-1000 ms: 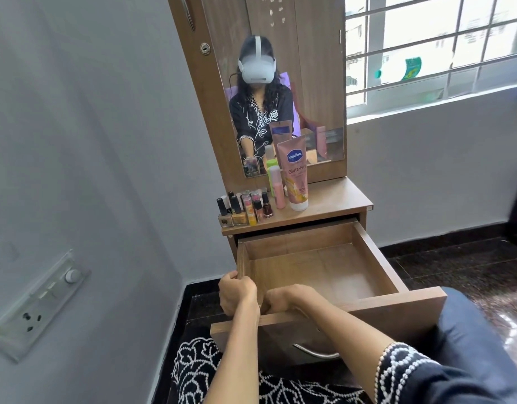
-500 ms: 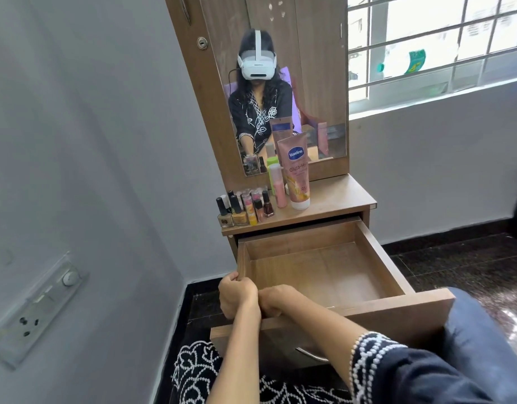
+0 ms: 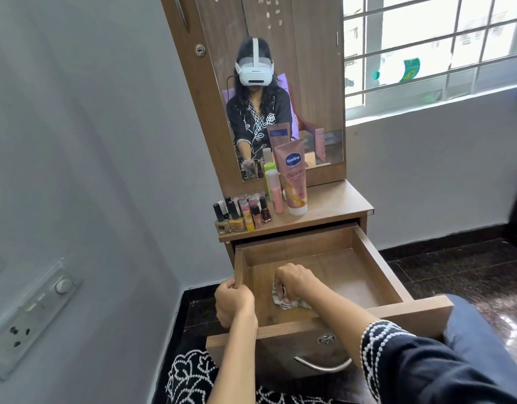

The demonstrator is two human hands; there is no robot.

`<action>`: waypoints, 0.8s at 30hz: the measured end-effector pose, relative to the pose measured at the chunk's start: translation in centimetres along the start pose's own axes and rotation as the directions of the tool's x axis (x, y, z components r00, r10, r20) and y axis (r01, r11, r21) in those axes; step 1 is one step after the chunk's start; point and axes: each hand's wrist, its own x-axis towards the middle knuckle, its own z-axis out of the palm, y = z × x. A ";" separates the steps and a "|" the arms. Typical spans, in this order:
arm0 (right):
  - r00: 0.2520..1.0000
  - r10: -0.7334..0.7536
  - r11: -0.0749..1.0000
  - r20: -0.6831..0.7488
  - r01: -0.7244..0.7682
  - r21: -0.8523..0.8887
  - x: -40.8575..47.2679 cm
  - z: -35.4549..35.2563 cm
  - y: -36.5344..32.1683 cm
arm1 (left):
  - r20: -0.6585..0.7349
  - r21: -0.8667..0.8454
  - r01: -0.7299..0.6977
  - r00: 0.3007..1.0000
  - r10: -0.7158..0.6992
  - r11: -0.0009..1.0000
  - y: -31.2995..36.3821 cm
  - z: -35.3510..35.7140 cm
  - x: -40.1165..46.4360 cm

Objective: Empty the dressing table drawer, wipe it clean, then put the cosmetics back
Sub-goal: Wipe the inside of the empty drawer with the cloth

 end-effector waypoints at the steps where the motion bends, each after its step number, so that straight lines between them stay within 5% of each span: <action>1: 0.999 -0.028 0.999 0.038 0.029 -0.018 -0.1 0.1 0.0 | -0.002 0.000 0.001 1.000 -0.001 1.000 0.0 0.0 0.0; 5: 0.934 -0.175 0.977 0.313 0.205 -0.064 -1.3 0.7 0.1 | 0.004 -0.016 0.012 1.000 -0.012 1.000 0.0 0.1 0.2; 9: 0.929 -0.184 0.980 0.320 0.199 -0.015 -1.6 0.5 0.8 | 0.004 -0.017 0.008 1.000 -0.008 1.000 -0.2 0.2 0.2; 16: 0.998 -0.014 0.999 -0.058 0.011 -0.053 0.3 0.9 -1.8 | 0.003 -0.015 0.008 1.000 -0.008 1.000 0.1 0.1 0.0; 21: 0.936 -0.199 0.965 0.291 0.238 -0.107 -1.6 0.7 -2.0 | 0.001 -0.018 0.006 1.000 -0.006 1.000 0.0 0.1 0.2; 24: 0.920 -0.200 0.968 0.337 0.239 -0.076 -2.8 0.1 -0.2 | 0.007 -0.022 0.009 1.000 -0.009 1.000 -0.1 0.1 0.0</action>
